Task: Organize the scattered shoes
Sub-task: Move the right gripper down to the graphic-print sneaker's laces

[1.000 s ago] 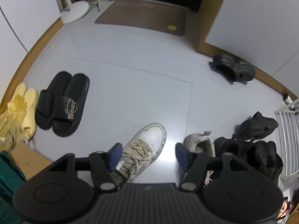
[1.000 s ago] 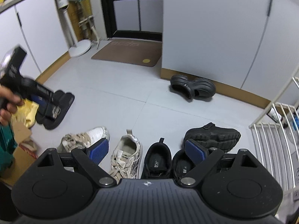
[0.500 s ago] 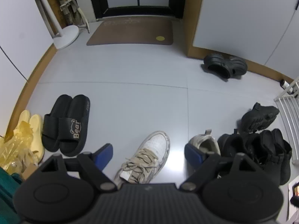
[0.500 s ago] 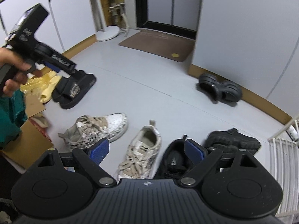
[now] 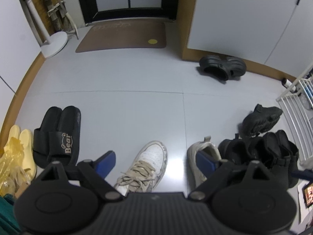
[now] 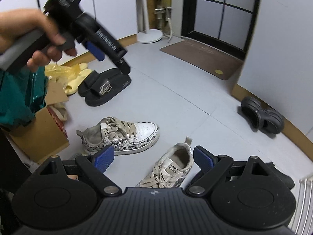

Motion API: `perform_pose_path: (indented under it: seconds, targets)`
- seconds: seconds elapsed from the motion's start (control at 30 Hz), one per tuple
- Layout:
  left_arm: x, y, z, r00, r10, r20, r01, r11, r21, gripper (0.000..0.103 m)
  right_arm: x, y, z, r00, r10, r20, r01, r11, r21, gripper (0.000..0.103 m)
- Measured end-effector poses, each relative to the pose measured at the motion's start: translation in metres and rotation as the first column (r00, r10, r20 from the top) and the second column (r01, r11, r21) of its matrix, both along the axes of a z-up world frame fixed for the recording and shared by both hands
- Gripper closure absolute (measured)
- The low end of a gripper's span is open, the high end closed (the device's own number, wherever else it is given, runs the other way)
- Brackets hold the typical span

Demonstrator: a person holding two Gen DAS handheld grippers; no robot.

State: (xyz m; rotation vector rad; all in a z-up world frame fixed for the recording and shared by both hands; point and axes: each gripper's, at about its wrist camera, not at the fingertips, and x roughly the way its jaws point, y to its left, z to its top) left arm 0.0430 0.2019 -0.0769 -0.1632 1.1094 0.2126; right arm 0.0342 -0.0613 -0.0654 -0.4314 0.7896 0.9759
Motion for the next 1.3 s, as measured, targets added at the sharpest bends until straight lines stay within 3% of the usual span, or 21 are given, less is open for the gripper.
perform_pose_path:
  seconds: [0.1, 0.23, 0.53, 0.77, 0.87, 1.0, 1.3]
  targets:
    - [0.002, 0.007, -0.012, 0.999, 0.016, -0.03, -0.016, 1.0, 0.002, 0.009, 0.006, 0.015, -0.018, 0.999, 0.042, -0.029, -0.043, 0.999, -0.028, 0.012]
    - [0.002, 0.017, -0.026, 0.997, 0.032, -0.073, -0.031, 0.999, 0.013, 0.009, 0.013, 0.033, -0.042, 0.992, 0.099, -0.081, -0.099, 0.995, 0.003, 0.012]
    - [-0.001, 0.029, -0.032, 0.993, 0.065, -0.097, -0.064, 0.998, 0.007, 0.009, 0.016, 0.076, -0.096, 0.955, 0.29, -0.066, -0.287, 0.957, 0.048, 0.012]
    - [0.0, 0.033, -0.043, 0.987, 0.093, -0.129, -0.091, 0.996, 0.019, 0.009, 0.027, 0.094, -0.13, 0.943, 0.332, -0.038, -0.327, 0.94, 0.098, 0.013]
    - [0.002, 0.037, -0.047, 0.984, 0.113, -0.138, -0.108, 0.993, 0.043, 0.009, 0.043, 0.099, -0.147, 0.951, 0.306, -0.046, -0.299, 0.946, 0.127, 0.013]
    - [0.009, 0.041, -0.049, 0.979, 0.148, -0.139, -0.14, 0.988, 0.068, 0.009, 0.058, 0.104, -0.164, 0.948, 0.317, -0.018, -0.313, 0.943, 0.117, 0.013]
    - [0.019, 0.042, -0.043, 0.974, 0.204, -0.095, -0.192, 0.974, 0.123, 0.009, 0.077, 0.103, -0.187, 0.943, 0.327, -0.069, -0.311, 0.934, 0.176, 0.013]
